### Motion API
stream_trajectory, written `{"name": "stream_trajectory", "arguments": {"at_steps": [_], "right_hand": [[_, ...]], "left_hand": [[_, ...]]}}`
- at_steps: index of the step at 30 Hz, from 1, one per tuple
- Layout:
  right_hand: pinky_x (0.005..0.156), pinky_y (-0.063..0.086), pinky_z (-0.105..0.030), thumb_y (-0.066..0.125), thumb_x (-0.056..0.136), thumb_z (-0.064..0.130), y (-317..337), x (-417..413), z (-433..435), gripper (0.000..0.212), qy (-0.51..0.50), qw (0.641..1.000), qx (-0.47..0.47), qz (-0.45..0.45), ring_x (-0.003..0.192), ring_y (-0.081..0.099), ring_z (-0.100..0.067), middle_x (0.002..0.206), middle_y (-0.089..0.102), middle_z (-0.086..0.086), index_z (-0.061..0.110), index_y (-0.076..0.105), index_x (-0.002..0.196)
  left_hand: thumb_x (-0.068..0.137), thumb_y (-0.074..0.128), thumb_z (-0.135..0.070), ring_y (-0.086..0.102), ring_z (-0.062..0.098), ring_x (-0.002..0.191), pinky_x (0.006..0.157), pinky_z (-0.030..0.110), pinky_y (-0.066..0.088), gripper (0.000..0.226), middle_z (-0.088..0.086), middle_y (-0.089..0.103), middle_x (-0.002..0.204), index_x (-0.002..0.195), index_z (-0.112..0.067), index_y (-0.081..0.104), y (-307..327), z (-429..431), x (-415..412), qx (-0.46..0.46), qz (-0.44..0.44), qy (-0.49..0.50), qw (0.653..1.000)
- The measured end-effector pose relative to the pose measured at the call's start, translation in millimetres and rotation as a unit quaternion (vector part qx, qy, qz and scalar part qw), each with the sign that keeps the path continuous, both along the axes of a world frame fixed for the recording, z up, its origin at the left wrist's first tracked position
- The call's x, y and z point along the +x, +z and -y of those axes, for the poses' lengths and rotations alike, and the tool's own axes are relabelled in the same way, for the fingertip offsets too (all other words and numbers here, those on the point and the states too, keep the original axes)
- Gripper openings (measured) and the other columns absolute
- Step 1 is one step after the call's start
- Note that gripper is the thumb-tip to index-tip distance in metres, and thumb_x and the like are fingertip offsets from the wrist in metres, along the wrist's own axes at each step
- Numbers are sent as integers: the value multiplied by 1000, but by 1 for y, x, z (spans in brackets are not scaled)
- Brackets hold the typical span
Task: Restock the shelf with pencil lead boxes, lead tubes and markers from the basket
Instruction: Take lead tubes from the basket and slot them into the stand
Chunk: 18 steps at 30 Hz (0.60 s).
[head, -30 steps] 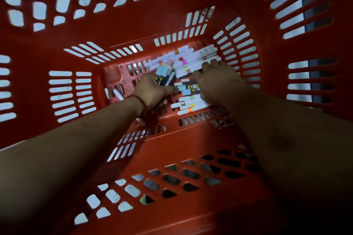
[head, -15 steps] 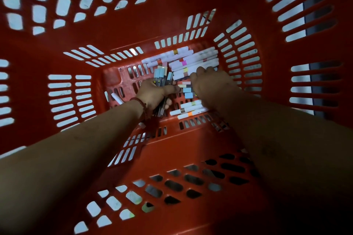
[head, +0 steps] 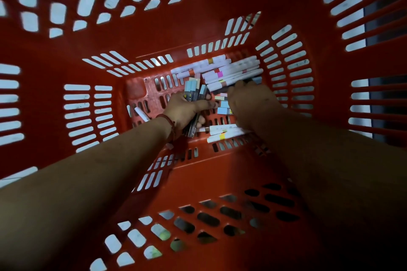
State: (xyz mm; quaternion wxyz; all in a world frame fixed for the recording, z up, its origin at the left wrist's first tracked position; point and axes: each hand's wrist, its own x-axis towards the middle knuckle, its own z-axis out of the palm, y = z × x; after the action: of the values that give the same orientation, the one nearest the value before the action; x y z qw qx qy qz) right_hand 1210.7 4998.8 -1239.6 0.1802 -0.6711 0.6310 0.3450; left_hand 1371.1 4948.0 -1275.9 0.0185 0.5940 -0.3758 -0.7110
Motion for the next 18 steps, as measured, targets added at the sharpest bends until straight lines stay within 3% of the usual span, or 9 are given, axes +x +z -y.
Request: {"name": "stream_trajectory", "arguments": {"at_steps": [4,7,9,12,14,16,18], "right_hand": [[78,52,-40,78,78,39,-1,-5,0,64,-46,998,28,40,107,61,-30,123,57,-13,11,51,129],[83,53,-41,76,76,46,2,-13,0,65,-99,989,24,104,107,62,-28,122,59,-9,14,51,127],[80,50,-34,76,75,49,7,-20,1,62,-172,971,24,162,104,60,-24,116,59,-4,17,53,122],[67,45,-26,80,76,43,20,-24,5,40,-338,895,33,289,90,62,-15,96,64,5,20,63,104],[60,48,-25,79,79,36,27,-21,10,22,-422,832,33,358,78,68,-14,83,68,2,20,66,87],[48,48,-22,79,82,28,31,-14,15,23,-490,772,49,401,58,68,-14,69,68,-2,16,60,75],[46,52,-23,80,82,24,33,-6,18,27,-524,732,71,430,52,68,-18,65,69,-10,10,59,74]], "left_hand": [[80,83,-15,52,18,39,44,27,51,31,7,66,56,106,-3,71,3,0,0,3,-7,9,1000],[86,78,-17,52,16,38,43,26,49,30,2,69,59,107,2,71,2,-3,-1,-11,-11,40,999],[90,75,-25,52,15,39,43,26,49,33,-2,67,56,104,4,71,2,-8,-3,-24,-4,72,997],[86,77,-45,52,20,43,50,30,51,40,3,61,55,80,-6,68,5,-13,-5,-4,-17,102,995],[77,71,-69,53,25,50,59,36,53,58,9,57,60,76,-11,66,8,-14,-6,49,-50,98,993],[68,59,-86,66,36,66,70,42,60,87,19,67,77,99,-6,72,12,-14,-10,77,-75,61,992],[72,59,-82,71,42,97,89,49,58,86,26,72,106,115,-9,71,15,-15,-13,76,-109,46,990]]}}
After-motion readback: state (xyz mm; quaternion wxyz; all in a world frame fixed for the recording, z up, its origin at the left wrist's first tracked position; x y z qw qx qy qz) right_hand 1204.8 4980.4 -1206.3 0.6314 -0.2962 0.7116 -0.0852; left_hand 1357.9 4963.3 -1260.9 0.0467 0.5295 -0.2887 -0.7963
